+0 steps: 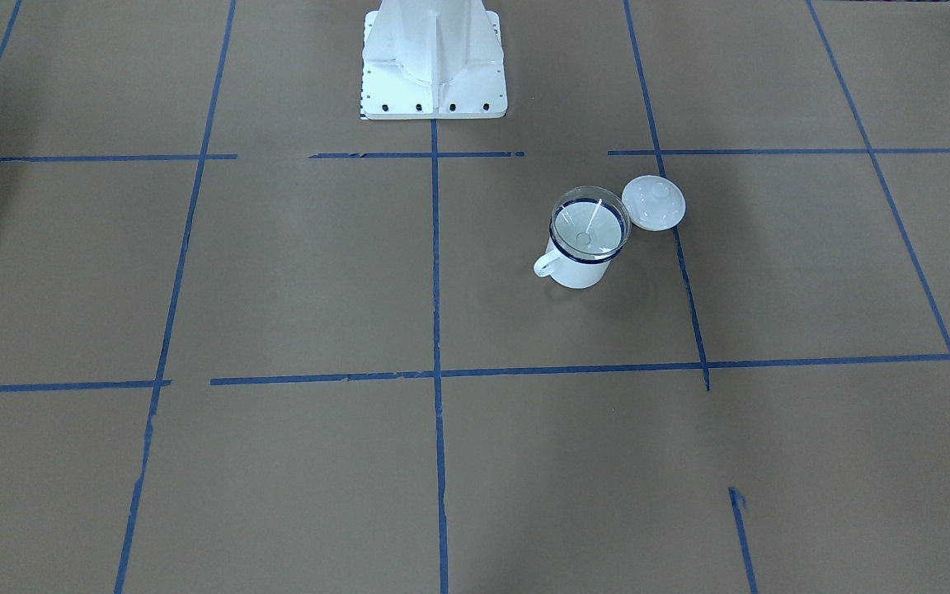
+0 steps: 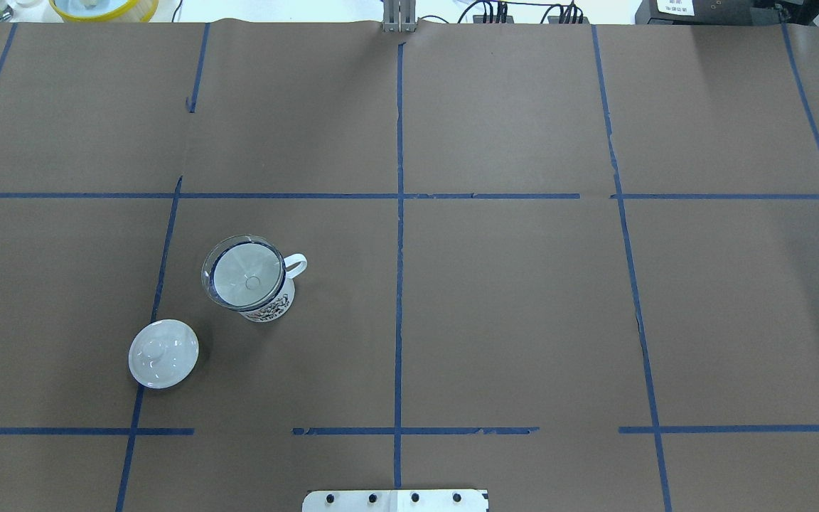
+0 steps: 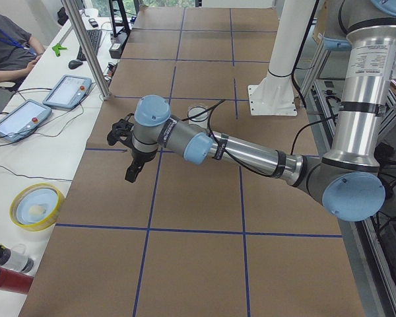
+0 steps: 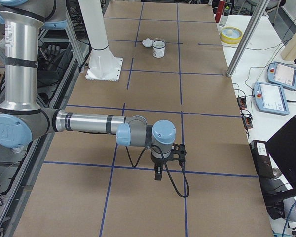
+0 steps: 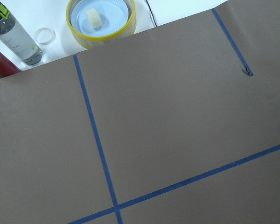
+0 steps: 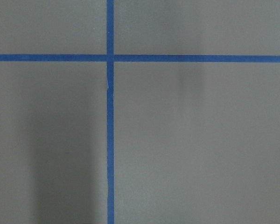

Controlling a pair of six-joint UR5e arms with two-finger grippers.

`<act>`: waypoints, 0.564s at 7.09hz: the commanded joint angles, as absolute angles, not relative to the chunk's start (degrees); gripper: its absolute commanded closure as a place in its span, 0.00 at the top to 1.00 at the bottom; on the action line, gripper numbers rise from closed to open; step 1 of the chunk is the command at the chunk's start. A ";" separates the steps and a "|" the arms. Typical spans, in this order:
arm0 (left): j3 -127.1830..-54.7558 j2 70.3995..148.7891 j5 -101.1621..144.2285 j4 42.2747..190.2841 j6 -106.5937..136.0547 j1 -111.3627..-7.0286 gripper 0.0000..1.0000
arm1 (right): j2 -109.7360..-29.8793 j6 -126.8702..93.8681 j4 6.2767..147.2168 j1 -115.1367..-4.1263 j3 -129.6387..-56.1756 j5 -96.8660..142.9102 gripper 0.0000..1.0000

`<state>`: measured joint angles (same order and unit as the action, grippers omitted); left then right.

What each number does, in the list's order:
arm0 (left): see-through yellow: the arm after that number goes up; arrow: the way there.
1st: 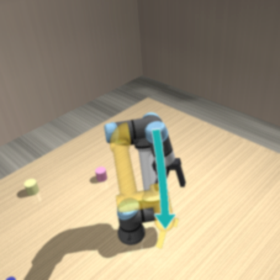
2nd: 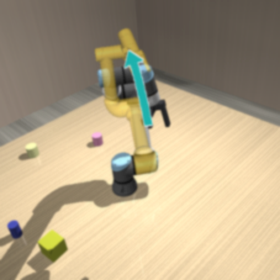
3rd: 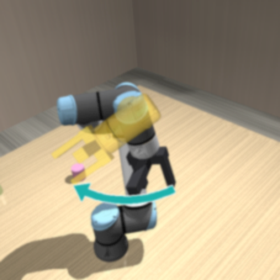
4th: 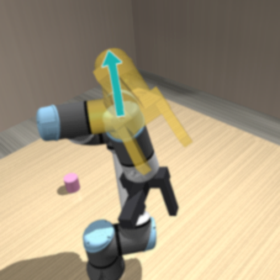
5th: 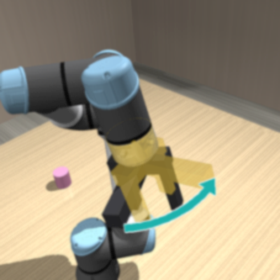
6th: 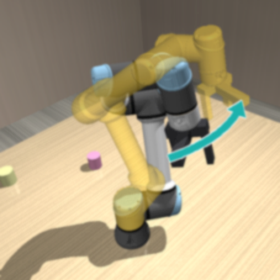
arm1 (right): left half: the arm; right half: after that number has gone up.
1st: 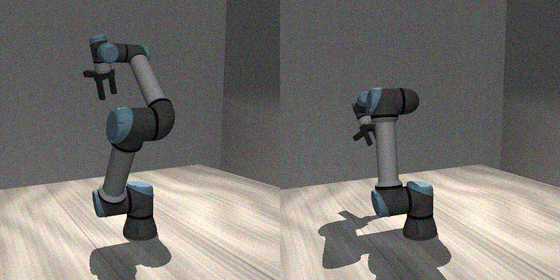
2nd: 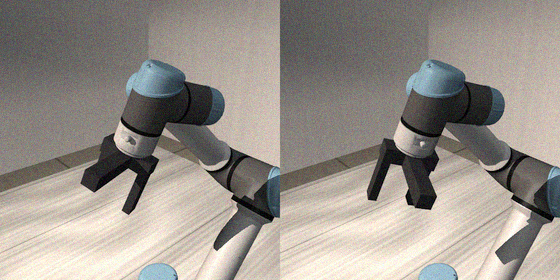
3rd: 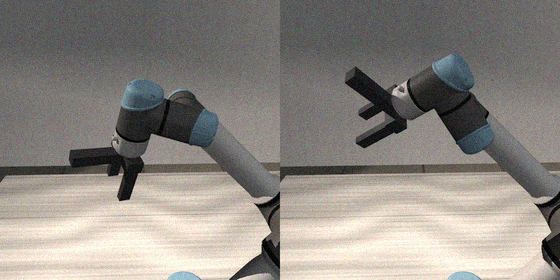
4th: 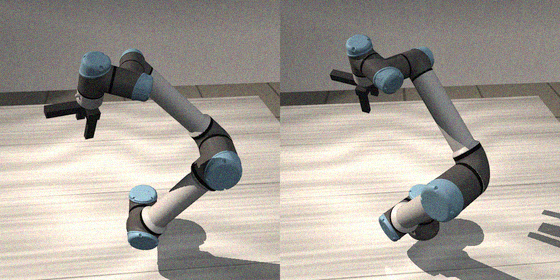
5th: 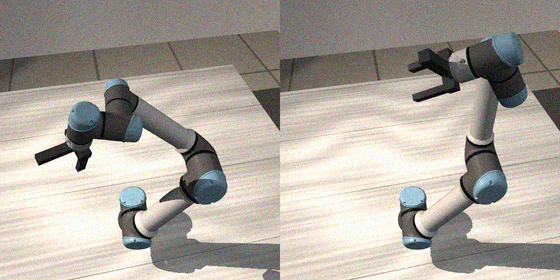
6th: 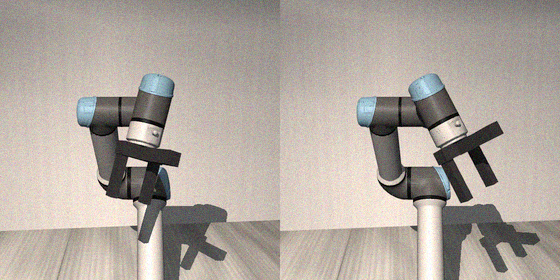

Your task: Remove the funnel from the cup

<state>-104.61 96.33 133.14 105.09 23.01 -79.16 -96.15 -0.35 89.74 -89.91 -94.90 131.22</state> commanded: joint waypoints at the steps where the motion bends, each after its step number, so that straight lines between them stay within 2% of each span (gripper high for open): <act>1: -112.37 97.21 131.66 105.12 41.75 -68.78 1.00 | -96.15 -0.35 89.74 -89.91 -94.92 131.22 1.00; 4: -114.43 107.01 120.98 101.72 65.42 -51.12 1.00 | -96.15 -0.35 89.74 -89.91 -94.92 131.22 1.00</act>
<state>-113.95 102.83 125.47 103.98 56.50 -58.25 -96.15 -0.35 89.74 -89.91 -94.92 131.22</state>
